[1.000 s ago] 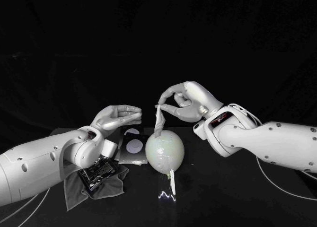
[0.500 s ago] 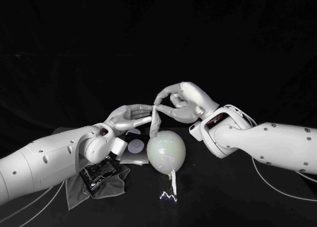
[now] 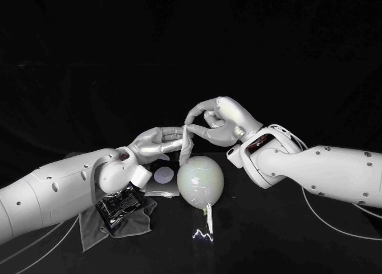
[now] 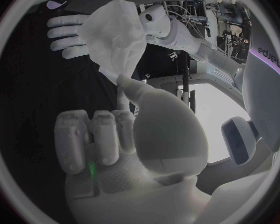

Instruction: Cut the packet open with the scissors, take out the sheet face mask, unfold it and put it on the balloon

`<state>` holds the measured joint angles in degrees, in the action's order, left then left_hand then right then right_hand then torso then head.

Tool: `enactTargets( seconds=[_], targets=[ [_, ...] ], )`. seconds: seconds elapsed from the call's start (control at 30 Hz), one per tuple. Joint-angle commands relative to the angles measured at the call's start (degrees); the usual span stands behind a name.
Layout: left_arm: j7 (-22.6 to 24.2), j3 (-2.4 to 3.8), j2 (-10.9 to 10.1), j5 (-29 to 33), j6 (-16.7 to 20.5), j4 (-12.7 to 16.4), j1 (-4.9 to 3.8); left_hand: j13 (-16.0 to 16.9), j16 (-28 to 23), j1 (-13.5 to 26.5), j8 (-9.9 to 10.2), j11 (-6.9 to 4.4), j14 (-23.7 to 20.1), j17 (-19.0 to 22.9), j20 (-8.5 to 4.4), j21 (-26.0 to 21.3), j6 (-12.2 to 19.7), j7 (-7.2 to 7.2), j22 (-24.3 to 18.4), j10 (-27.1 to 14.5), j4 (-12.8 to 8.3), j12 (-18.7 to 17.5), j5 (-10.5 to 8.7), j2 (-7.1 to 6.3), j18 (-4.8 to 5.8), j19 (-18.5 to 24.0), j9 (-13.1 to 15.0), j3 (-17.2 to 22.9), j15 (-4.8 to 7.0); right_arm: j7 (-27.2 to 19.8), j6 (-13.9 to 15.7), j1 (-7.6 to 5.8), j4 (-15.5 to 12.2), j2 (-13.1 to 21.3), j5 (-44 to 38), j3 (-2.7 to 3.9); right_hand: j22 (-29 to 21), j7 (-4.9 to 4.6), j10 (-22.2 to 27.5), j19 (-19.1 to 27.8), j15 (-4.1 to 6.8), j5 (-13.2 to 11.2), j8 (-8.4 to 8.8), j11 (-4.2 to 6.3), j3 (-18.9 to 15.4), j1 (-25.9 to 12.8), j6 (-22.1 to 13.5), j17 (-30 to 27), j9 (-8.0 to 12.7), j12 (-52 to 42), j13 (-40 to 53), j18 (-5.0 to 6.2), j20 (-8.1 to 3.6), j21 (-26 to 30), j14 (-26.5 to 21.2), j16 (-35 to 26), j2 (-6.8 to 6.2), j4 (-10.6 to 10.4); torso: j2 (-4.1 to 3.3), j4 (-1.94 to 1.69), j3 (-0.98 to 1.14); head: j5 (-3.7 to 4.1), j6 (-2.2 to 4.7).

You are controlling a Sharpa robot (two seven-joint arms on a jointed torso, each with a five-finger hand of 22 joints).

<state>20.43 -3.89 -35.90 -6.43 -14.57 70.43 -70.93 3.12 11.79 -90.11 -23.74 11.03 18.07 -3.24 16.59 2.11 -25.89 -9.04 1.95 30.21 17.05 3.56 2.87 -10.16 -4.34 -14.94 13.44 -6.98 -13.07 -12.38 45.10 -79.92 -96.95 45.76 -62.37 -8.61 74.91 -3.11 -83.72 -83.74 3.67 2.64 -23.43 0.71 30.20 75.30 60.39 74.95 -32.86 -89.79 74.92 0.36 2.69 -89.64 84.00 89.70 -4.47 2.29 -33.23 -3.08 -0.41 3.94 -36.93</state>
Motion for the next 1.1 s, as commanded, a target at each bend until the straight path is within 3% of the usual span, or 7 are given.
enactTargets(
  seconds=[0.03, 0.17, 0.37, 0.53, 0.6, 0.63, 1.1],
  targets=[
    [-0.39, 0.12, 0.21, 4.36, -6.23, -0.04, -0.15, 0.13, 0.68, 0.16, -0.46, 0.34, 1.26, -0.24, 0.04, -0.05, -0.47, -4.30, 0.12, 1.44, -0.11, 0.48, -0.13, 0.86, -1.08, -0.48, 0.08, 0.53, -0.06, -0.72, -0.81, 0.02, 0.17, -0.18, 0.10, 0.03, 15.09, -0.22, -6.28, -6.26, 0.28, 0.15, -0.19, -0.02, 0.43, -0.29, 0.39, 15.05, -0.04, -0.21, 15.08, -0.36, -0.31, -0.36, 6.00, 0.30, 0.09, 0.00, -0.01, -0.02, 0.01, -0.06, -0.08],
    [-0.67, 0.12, 0.23, 5.37, -7.29, -0.18, -0.18, 0.58, 1.81, -0.19, -1.61, 1.25, 3.97, -0.71, 0.08, 0.05, -1.81, -4.87, 0.20, 6.93, -0.30, 1.67, -0.16, 2.37, -2.24, -1.08, 0.51, 1.12, 0.25, -0.75, -1.09, 0.05, 0.28, -0.25, 0.18, 0.01, 15.09, -0.22, -6.28, -6.26, 0.28, 0.15, -0.19, -0.02, 0.43, -0.29, 0.39, 15.05, -0.04, -0.21, 15.08, -0.36, -0.31, -0.36, 6.00, 0.30, 0.09, 0.00, -0.02, -0.03, 0.02, -0.06, -0.10],
    [-1.14, 0.13, 0.31, 5.96, -8.25, -0.54, -0.23, 0.97, 3.48, -1.07, -3.19, 1.69, 8.14, -1.41, 0.19, 0.13, -4.05, -4.99, 0.28, 14.02, -0.55, 3.06, -0.16, 3.50, -3.10, -1.69, 1.06, 1.10, 0.11, -0.81, -1.49, 0.09, 0.54, -0.26, 0.32, -0.02, 15.09, -0.23, -6.28, -6.26, 0.27, 0.15, -0.25, -0.03, 0.48, -0.35, 0.33, 15.05, -0.11, -0.21, 15.08, -0.36, -0.31, -0.36, 6.00, 0.30, 0.08, 0.00, 0.02, -0.01, 0.03, -0.13, -0.30],
    [-1.60, 0.13, 0.51, 5.77, -8.25, -0.76, -0.28, 0.90, 4.38, -1.57, -3.51, 1.89, 10.61, -1.81, 0.23, 0.12, -4.74, -5.16, 0.28, 15.54, -0.65, 3.30, -0.18, 3.86, -3.17, -1.78, 1.05, 0.74, 0.10, -0.91, -1.74, 0.14, 0.83, -0.33, 0.62, -0.05, 15.09, -0.23, -6.28, -6.26, 0.27, 0.15, -0.25, -0.03, 0.48, -0.35, 0.33, 15.05, -0.11, -0.21, 15.08, -0.36, -0.31, -0.36, 6.00, 0.30, 0.08, 0.00, 0.00, 0.03, 0.04, -0.22, -0.32],
    [-1.78, 0.14, 0.61, 5.38, -8.20, -0.79, -0.30, 0.94, 5.62, -1.81, -3.79, 2.03, 13.34, -2.30, 0.28, 0.15, -5.33, -5.18, 0.30, 16.79, -0.70, 3.65, -0.18, 4.11, -3.24, -1.96, 1.07, 0.44, 0.31, -0.97, -1.82, 0.15, 0.92, -0.42, 0.71, -0.06, 15.09, -0.23, -6.28, -6.26, 0.27, 0.15, -0.25, -0.03, 0.48, -0.35, 0.33, 15.05, -0.11, -0.21, 15.08, -0.36, -0.31, -0.36, 6.00, 0.30, 0.08, 0.00, 0.01, 0.02, 0.05, -0.23, -0.30],
    [-1.96, 0.14, 0.71, 5.13, -8.19, -0.80, -0.32, 1.14, 7.45, -1.91, -4.16, 2.09, 17.09, -3.03, 0.24, 0.26, -6.21, -5.15, 0.39, 18.73, -0.73, 4.35, -0.19, 4.39, -3.49, -2.58, 1.11, 0.03, 0.43, -1.00, -1.90, 0.16, 0.98, -0.49, 0.76, -0.06, 15.09, -0.23, -6.28, -6.26, 0.27, 0.15, -0.28, -0.03, 0.50, -0.38, 0.30, 15.05, -0.15, -0.21, 15.08, -0.36, -0.30, -0.36, 6.00, 0.30, 0.08, 0.00, 0.02, 0.01, 0.05, -0.22, -0.28],
    [-3.52, 0.13, 1.72, 3.10, -6.26, -1.35, -0.54, 1.36, 9.15, -2.22, -4.56, 1.33, 21.06, -4.28, 0.34, 1.04, -8.83, -6.02, 0.93, 23.36, -0.81, 5.81, -0.19, 5.72, -4.20, -6.87, 0.68, -2.50, 1.58, -1.61, -2.10, 0.19, 0.56, -0.93, 1.13, -0.07, 15.09, -0.23, -6.28, -6.26, 0.26, 0.15, -0.32, -0.04, 0.53, -0.44, 0.23, 15.05, -0.21, -0.21, 15.08, -0.36, -0.30, -0.36, 6.00, 0.30, 0.06, -0.01, 0.01, 0.01, 0.09, -0.28, -0.27]
  ],
)
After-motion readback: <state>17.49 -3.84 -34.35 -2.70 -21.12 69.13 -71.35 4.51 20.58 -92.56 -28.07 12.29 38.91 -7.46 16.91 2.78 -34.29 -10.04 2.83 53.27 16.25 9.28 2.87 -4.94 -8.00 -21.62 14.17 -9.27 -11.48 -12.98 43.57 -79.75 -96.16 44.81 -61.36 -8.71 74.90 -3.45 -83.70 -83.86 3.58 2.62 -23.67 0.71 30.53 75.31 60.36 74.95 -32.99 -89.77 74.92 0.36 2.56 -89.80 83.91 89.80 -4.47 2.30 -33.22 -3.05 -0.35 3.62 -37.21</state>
